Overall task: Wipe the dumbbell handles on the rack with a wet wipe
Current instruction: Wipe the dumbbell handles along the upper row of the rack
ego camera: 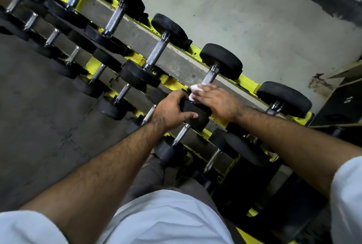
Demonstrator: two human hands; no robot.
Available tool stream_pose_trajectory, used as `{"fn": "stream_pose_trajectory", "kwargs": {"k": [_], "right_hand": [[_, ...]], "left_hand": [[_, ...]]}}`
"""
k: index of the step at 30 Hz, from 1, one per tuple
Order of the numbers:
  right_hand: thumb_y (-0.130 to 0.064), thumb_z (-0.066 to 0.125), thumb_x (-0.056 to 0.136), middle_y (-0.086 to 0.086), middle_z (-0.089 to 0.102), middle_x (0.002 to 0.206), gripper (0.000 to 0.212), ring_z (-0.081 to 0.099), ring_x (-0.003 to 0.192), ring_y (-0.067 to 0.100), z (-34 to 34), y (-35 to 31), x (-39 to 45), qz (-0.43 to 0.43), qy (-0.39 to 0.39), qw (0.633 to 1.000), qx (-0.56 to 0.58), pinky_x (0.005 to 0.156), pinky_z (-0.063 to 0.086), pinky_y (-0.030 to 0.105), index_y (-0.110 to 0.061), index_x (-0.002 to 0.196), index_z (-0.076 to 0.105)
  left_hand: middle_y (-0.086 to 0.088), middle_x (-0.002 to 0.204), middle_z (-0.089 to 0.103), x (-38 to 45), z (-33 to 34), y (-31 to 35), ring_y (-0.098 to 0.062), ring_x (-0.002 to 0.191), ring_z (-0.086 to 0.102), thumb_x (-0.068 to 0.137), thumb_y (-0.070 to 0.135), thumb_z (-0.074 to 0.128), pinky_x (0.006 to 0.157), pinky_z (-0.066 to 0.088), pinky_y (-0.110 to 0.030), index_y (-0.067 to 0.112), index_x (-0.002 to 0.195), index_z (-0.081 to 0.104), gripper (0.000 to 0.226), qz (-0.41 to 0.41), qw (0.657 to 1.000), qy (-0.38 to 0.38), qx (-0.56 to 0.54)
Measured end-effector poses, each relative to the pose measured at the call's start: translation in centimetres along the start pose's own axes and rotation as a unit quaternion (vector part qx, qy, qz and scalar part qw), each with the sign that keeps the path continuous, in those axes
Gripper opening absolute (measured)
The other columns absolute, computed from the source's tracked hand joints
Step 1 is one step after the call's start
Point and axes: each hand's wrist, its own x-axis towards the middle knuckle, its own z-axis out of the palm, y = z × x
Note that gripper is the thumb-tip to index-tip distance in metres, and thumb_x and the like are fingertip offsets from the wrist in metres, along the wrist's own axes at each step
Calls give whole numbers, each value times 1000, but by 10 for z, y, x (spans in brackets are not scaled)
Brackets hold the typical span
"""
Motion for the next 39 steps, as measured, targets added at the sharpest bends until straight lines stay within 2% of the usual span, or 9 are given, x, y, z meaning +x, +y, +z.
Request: {"fn": "stream_pose_trajectory", "kwargs": {"k": [4, 9, 13, 18, 22, 27, 31, 36, 39], "right_hand": [[2, 49, 89, 10, 47, 151, 55, 39, 143, 29, -12, 7, 6, 166, 69, 984, 18, 105, 46, 48, -9, 143, 51], [-20, 34, 92, 8, 58, 140, 51, 45, 138, 28, -12, -12, 10, 18, -13, 1000, 3, 118, 33, 43, -13, 134, 61], [1, 52, 86, 8, 62, 133, 44, 49, 135, 28, -23, 4, 15, 173, 61, 983, 20, 104, 47, 47, -14, 125, 65], [-15, 46, 93, 3, 58, 141, 43, 43, 140, 25, -13, -17, 7, 39, -30, 999, 21, 118, 31, 45, -17, 133, 62], [-9, 52, 90, 4, 64, 133, 40, 50, 134, 26, -32, 1, 18, 179, 50, 983, 1, 103, 49, 45, -15, 127, 66], [-13, 57, 92, 3, 63, 135, 39, 47, 136, 25, -23, -27, 16, 107, -37, 993, -20, 116, 36, 44, -16, 130, 65], [-20, 51, 96, 5, 60, 137, 35, 45, 138, 26, -36, -11, 27, 245, -1, 969, -35, 104, 47, 47, -16, 129, 63], [-23, 49, 93, 4, 60, 137, 41, 43, 139, 28, -29, -33, 25, 167, -83, 982, -38, 116, 34, 45, -15, 131, 62], [-22, 46, 90, 2, 63, 131, 40, 48, 134, 27, -43, -21, 35, 233, -70, 969, -51, 111, 40, 46, -18, 125, 66]], "left_hand": [[12, 105, 55, 0, 0, 1, -10, 92, 54, 67, 49, 85, 75, 42, -25, 29, 109, 55, 56, -9, 1000, -4, -4], [12, 104, 55, -3, -2, 6, -11, 91, 57, 67, 48, 86, 74, 43, -24, 28, 109, 55, 56, -12, 1000, -6, -11], [11, 106, 56, -5, 1, 8, -12, 92, 58, 67, 48, 86, 80, 51, -31, 27, 109, 55, 57, -13, 1000, 2, -11], [9, 109, 57, -5, 0, 10, -14, 95, 58, 68, 45, 87, 82, 50, -30, 25, 112, 55, 58, -14, 1000, 0, -16], [8, 111, 54, -4, 2, 9, -14, 94, 54, 69, 48, 84, 75, 42, -28, 23, 112, 53, 59, -8, 1000, 1, -4], [5, 111, 53, -6, 8, 1, -15, 97, 53, 72, 54, 79, 77, 46, -31, 22, 113, 53, 58, 59, 997, 27, 32], [4, 114, 54, -5, 9, -12, -13, 103, 54, 78, 51, 73, 87, 48, -31, 19, 116, 56, 52, 112, 993, 31, -11], [1, 123, 60, 18, -17, -34, -16, 109, 59, 82, 44, 73, 96, 49, -34, 19, 128, 58, 54, 104, 990, -43, -83], [1, 122, 59, 30, -26, -39, -14, 109, 57, 81, 41, 78, 97, 47, -28, 16, 128, 60, 56, 100, 986, -112, -79]]}}
